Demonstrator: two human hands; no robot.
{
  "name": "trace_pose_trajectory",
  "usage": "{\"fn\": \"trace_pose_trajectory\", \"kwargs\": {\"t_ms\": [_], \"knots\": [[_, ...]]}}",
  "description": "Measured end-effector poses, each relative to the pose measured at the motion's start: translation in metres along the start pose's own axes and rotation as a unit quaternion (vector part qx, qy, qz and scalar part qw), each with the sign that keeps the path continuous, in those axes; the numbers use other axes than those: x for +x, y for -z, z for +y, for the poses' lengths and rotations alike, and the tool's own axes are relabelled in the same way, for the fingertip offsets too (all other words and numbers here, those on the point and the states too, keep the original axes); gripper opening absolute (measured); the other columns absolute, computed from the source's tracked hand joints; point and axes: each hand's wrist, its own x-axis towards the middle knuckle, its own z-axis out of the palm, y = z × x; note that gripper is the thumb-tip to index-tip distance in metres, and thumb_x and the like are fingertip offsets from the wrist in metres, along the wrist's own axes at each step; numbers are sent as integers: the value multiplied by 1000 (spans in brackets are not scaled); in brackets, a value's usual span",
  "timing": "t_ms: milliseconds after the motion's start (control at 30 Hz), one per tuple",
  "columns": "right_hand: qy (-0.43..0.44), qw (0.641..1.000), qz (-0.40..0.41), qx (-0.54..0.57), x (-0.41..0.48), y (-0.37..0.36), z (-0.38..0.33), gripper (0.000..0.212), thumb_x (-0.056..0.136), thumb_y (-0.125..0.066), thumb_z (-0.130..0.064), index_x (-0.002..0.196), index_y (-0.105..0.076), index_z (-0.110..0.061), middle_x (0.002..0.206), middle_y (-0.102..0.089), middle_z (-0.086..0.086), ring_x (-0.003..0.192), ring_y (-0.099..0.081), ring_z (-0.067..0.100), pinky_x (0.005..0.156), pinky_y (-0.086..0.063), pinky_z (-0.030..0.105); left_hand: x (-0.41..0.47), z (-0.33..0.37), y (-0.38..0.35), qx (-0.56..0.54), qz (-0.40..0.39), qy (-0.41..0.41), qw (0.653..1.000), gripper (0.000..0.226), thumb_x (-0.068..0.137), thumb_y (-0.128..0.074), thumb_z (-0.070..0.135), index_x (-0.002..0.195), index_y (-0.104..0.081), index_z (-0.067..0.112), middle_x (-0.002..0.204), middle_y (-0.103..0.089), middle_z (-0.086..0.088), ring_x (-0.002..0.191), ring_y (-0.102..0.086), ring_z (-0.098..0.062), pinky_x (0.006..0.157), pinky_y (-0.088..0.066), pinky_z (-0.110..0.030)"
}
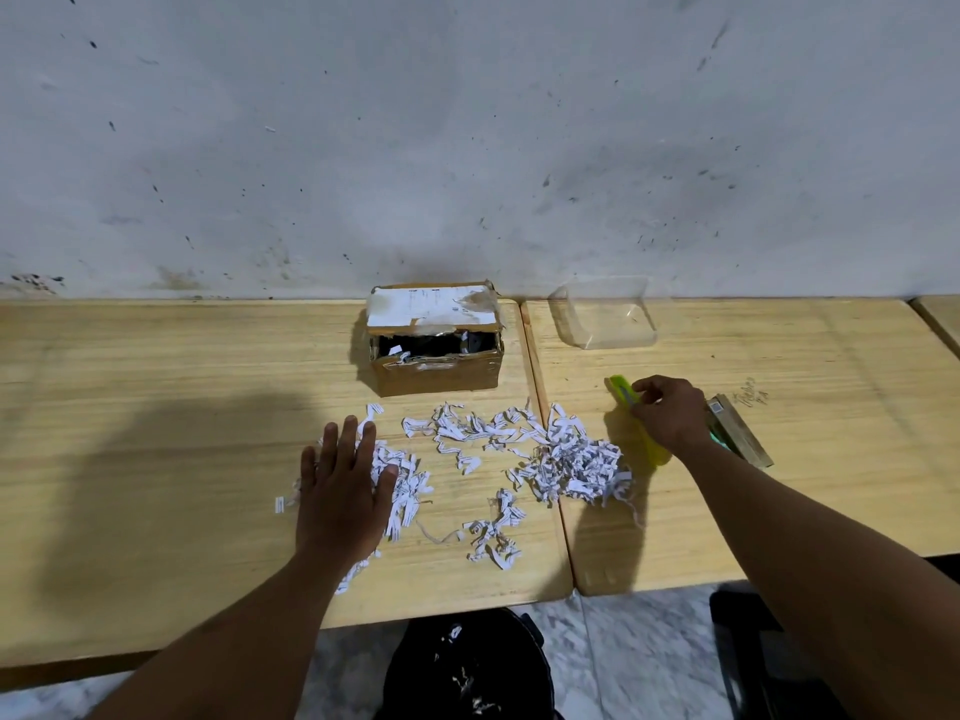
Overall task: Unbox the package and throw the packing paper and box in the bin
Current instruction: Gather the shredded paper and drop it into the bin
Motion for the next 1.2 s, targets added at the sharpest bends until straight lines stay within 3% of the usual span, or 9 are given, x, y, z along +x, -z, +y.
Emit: {"fn": "trace_pose_trajectory", "kwargs": {"t_ms": [233,367,433,633,733,833,967,1067,1200], "knots": [[54,987,11,-148,-13,-6,-1,29,86,-65,-20,115,-70,-19,111,-69,11,105,-62,35,79,-49,39,2,-3,0,-21,-2,-1,1000,72,95,-15,59,156,-19,21,165,-9,-1,152,2,-22,122,-1,-45],[194,980,-12,-39,-39,-18,-5,36,93,-56,-34,121,-67,-13,120,-66,8,113,-60,29,90,-47,37,4,-4,2,-82,14,-4,997,71,94,-25,57,151,-31,16,161,-25,-7,152,-9,-24,122,-7,-47],[186,979,-77,31,-54,-26,-7,47,96,-50,-46,127,-62,-13,126,-63,3,118,-57,20,100,-44,35,6,-1,3,-114,23,-2,993,67,95,-29,56,146,-39,14,158,-32,-8,151,-13,-24,122,-11,-45],[165,979,-102,64,-83,-74,-16,54,102,-30,-49,141,-53,-20,153,-43,2,148,-24,17,122,-11,46,8,37,1,-234,71,8,970,62,93,-45,60,129,-58,10,142,-54,-9,146,-28,-25,115,-32,-47],[189,970,-115,104,-101,-84,-40,41,105,-34,-40,136,-56,-24,141,-57,2,134,-44,22,114,-23,39,8,62,0,-273,39,7,961,73,88,-33,72,130,-59,18,141,-55,-3,144,-32,-22,118,-26,-42],[205,958,-137,143,-104,-82,-56,41,103,-38,-48,134,-58,-31,131,-64,-7,122,-56,11,108,-39,39,12,75,12,-313,41,-17,949,69,87,-35,74,124,-63,23,130,-63,2,129,-49,-20,107,-38,-36],[159,965,-96,185,-84,-67,-63,41,102,-43,-44,135,-58,-24,130,-64,-2,109,-65,13,88,-48,19,24,49,31,-316,128,-61,938,68,91,-37,71,113,-69,15,112,-71,-1,105,-64,-22,92,-49,-45],[166,970,-124,128,-63,-69,-66,45,102,-41,-47,139,-54,-23,139,-58,1,125,-55,20,100,-41,30,32,17,34,-258,165,-24,952,66,90,-38,64,115,-69,11,116,-70,-5,112,-63,-28,99,-43,-53],[234,952,-197,5,-51,-86,-70,49,103,-32,-49,144,-46,-25,152,-44,1,141,-38,24,114,-28,44,34,-4,20,-177,43,-2,983,89,84,-27,78,143,-47,15,152,-44,-1,148,-25,-23,119,-13,-53]]}}
